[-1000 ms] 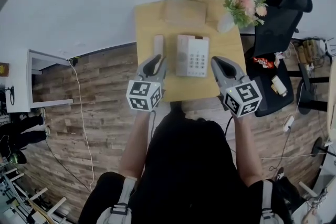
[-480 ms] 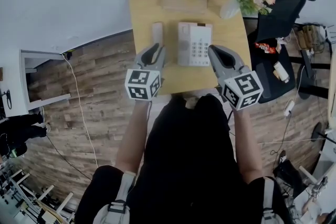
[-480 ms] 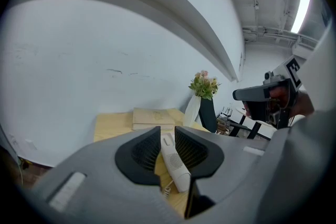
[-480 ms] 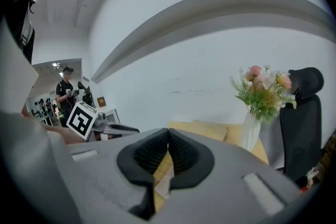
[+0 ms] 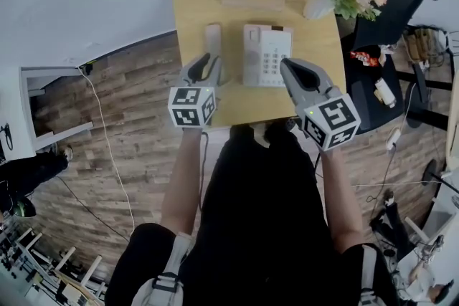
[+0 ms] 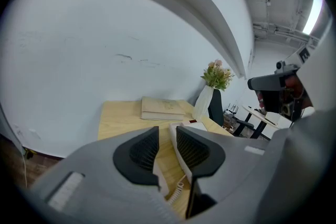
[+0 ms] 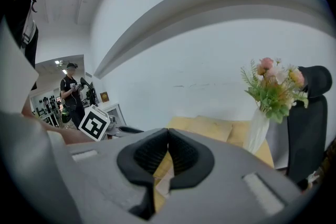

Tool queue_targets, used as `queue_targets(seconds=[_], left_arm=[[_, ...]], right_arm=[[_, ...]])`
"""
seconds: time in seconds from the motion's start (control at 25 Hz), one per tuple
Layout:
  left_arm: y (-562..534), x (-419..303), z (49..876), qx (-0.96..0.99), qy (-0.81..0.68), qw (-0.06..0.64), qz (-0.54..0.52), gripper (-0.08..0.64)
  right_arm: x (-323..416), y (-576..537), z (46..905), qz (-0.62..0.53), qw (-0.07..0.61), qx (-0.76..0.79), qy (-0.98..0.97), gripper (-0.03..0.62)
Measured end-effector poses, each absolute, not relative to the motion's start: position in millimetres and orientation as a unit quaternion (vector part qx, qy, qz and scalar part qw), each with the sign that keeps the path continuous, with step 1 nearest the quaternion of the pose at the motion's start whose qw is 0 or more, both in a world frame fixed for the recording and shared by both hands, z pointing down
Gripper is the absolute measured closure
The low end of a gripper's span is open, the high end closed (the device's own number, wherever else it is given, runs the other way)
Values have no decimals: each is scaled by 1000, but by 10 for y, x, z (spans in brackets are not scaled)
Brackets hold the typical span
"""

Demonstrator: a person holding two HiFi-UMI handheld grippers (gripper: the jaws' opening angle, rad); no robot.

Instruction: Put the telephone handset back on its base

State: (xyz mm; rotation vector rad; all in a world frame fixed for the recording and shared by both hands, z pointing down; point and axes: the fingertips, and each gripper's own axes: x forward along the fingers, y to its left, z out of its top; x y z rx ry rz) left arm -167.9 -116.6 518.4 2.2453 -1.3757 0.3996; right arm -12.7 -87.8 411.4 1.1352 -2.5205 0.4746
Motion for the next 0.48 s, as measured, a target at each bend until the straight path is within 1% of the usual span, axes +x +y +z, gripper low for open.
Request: queue_targets(seconds=[0.48], left_arm=[[-1355,-1773,5804,797,-512,268,172,418]], right_arm=[[-214,-899,4314,188,191,388,-882,589]])
